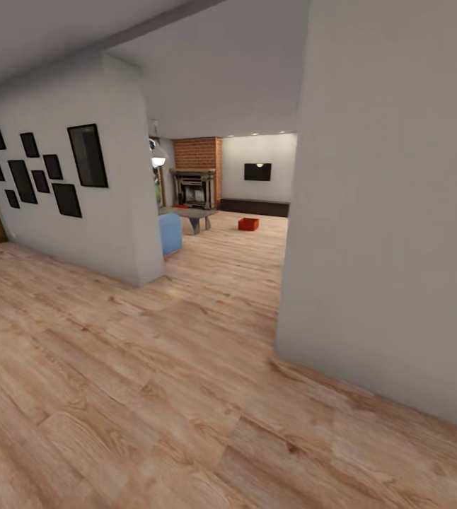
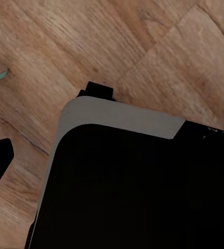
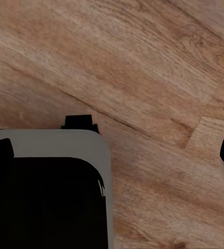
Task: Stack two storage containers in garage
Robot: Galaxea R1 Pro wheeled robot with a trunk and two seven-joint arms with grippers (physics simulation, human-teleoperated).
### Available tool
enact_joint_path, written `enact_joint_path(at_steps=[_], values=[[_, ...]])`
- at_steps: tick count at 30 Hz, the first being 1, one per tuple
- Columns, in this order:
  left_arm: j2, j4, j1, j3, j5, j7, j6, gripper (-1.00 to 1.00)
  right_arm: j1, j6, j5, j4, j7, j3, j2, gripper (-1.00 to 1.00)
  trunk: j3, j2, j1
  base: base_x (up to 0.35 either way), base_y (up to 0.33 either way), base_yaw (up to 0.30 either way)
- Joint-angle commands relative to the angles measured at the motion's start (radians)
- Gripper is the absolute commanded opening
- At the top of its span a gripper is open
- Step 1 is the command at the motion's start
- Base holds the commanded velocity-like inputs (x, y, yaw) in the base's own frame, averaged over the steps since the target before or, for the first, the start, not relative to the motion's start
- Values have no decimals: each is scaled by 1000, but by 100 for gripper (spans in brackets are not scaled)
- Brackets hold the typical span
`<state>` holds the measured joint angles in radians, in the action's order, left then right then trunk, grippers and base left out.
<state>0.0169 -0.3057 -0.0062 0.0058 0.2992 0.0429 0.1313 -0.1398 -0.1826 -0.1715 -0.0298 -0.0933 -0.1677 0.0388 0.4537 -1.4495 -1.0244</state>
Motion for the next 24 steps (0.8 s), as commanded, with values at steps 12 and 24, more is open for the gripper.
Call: enact_joint_path(at_steps=[12, 24], values=[[-2, -1, 0, 1, 5, 3, 5, 100, -1, -2, -11, -3, 6, -13, 1, 100, 1, 0, -1, 325, 0, 1], [-2, -3, 0, 1, 5, 3, 4, 100, -1, -7, -15, -3, -8, -6, -3, 100, 1, 0, -1, 325, 0, 70]])
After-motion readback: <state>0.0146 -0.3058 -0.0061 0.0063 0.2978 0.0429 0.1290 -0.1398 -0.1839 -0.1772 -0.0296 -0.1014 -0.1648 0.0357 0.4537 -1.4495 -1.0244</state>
